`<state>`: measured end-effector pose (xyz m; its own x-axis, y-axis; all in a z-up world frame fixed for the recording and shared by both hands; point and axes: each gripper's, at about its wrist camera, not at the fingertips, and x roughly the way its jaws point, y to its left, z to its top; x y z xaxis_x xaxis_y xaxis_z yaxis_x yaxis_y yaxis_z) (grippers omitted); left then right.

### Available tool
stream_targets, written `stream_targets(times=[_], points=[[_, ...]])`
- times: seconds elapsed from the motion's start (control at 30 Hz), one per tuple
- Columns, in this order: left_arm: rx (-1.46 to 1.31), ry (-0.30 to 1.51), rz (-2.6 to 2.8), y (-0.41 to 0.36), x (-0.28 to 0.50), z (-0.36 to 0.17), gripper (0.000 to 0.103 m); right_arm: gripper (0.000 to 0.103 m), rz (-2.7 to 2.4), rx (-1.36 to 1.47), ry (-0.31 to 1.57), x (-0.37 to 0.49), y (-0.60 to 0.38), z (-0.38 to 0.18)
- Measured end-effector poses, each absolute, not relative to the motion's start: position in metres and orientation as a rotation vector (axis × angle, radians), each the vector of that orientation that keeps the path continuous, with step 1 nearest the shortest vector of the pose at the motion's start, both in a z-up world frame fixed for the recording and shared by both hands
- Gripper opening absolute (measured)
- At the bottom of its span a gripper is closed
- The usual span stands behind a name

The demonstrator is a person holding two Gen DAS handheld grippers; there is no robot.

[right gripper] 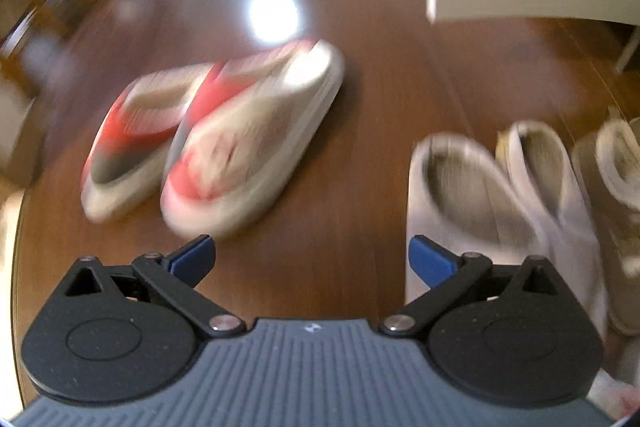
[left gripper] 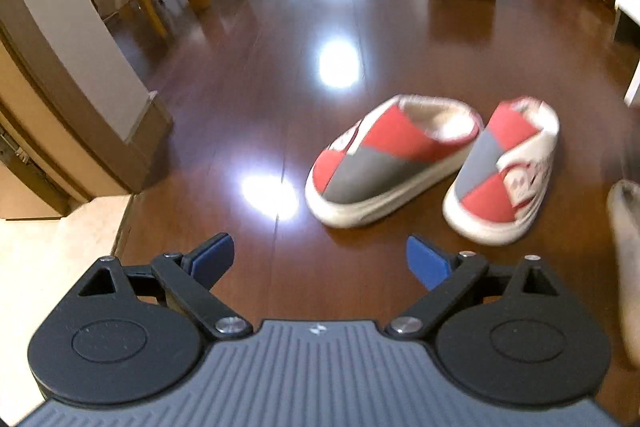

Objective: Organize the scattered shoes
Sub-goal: 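Grasp a red-grey cartoon-print slipper by its heel with the right gripper, then carry the red-grey slipper to the front of the beige slippers and release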

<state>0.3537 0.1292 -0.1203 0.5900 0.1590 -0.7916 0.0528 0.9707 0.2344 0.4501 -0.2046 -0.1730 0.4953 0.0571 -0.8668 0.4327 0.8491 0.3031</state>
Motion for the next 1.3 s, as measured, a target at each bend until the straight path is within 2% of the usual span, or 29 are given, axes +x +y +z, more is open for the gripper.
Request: stream_targets(times=[0.13, 0.23, 0.27, 0.3, 0.33, 0.37, 0.43, 0.47, 0.5, 0.7, 0.93, 0.97, 1.0, 1.03, 1.07, 1.1, 1.13, 1.2, 1.3], points=[[0.298, 0.999, 0.080, 0.141, 0.335, -0.140, 0.095, 0.095, -0.453, 0.761, 0.931, 0.525, -0.222, -0.197], [0.286, 1.006, 0.069, 0.143, 0.327, -0.138, 0.095, 0.089, -0.394, 0.724, 1.010, 0.539, -0.215, -0.211], [0.279, 1.006, 0.063, 0.144, 0.324, -0.137, 0.095, 0.078, -0.372, 0.710, 1.037, 0.544, -0.212, -0.215], [0.273, 1.006, 0.058, 0.144, 0.321, -0.136, 0.095, 0.053, -0.350, 0.695, 1.065, 0.548, -0.209, -0.220], [0.266, 1.007, 0.053, 0.144, 0.318, -0.134, 0.095, 0.036, -0.328, 0.680, 1.092, 0.553, -0.206, -0.224], [0.260, 1.007, 0.048, 0.144, 0.315, -0.133, 0.095, 0.030, -0.305, 0.665, 1.119, 0.557, -0.204, -0.229], [0.246, 1.007, 0.038, 0.145, 0.310, -0.131, 0.095, 0.026, -0.260, 0.634, 1.172, 0.566, -0.198, -0.238], [0.240, 1.007, 0.032, 0.145, 0.307, -0.129, 0.095, 0.019, -0.152, 0.542, 1.214, 0.563, -0.194, -0.229], [0.233, 1.007, 0.027, 0.145, 0.304, -0.128, 0.095, 0.017, -0.072, 0.462, 1.252, 0.558, -0.189, -0.222], [0.178, 1.020, -0.032, 0.137, 0.290, -0.121, 0.095, 0.017, 0.172, 0.266, 1.422, 0.482, -0.168, -0.197], [0.136, 1.021, -0.058, 0.131, 0.284, -0.114, 0.095, 0.019, 0.327, 0.163, 1.507, 0.434, -0.156, -0.179], [0.130, 1.022, -0.059, 0.132, 0.284, -0.114, 0.095, 0.022, 0.314, 0.170, 1.500, 0.436, -0.156, -0.183], [0.123, 1.023, -0.060, 0.132, 0.284, -0.114, 0.095, 0.042, 0.299, 0.192, 1.500, 0.437, -0.158, -0.185], [0.116, 1.023, -0.062, 0.133, 0.284, -0.114, 0.095, 0.056, 0.233, 0.308, 1.475, 0.438, -0.167, -0.186], [0.111, 1.023, -0.063, 0.134, 0.283, -0.115, 0.095, 0.087, 0.216, 0.364, 1.436, 0.434, -0.170, -0.189], [0.109, 1.025, -0.062, 0.135, 0.283, -0.116, 0.095, 0.103, 0.216, 0.387, 1.408, 0.435, -0.167, -0.191], [0.107, 1.031, -0.058, 0.137, 0.282, -0.118, 0.095, 0.102, 0.265, 0.387, 1.286, 0.418, -0.164, -0.183], [0.103, 1.043, -0.053, 0.140, 0.281, -0.121, 0.095, 0.102, 0.312, 0.317, 1.225, 0.398, -0.151, -0.180], [0.094, 1.062, -0.045, 0.144, 0.279, -0.127, 0.095, 0.102, 0.520, -0.014, 1.110, 0.347, -0.106, -0.183]])
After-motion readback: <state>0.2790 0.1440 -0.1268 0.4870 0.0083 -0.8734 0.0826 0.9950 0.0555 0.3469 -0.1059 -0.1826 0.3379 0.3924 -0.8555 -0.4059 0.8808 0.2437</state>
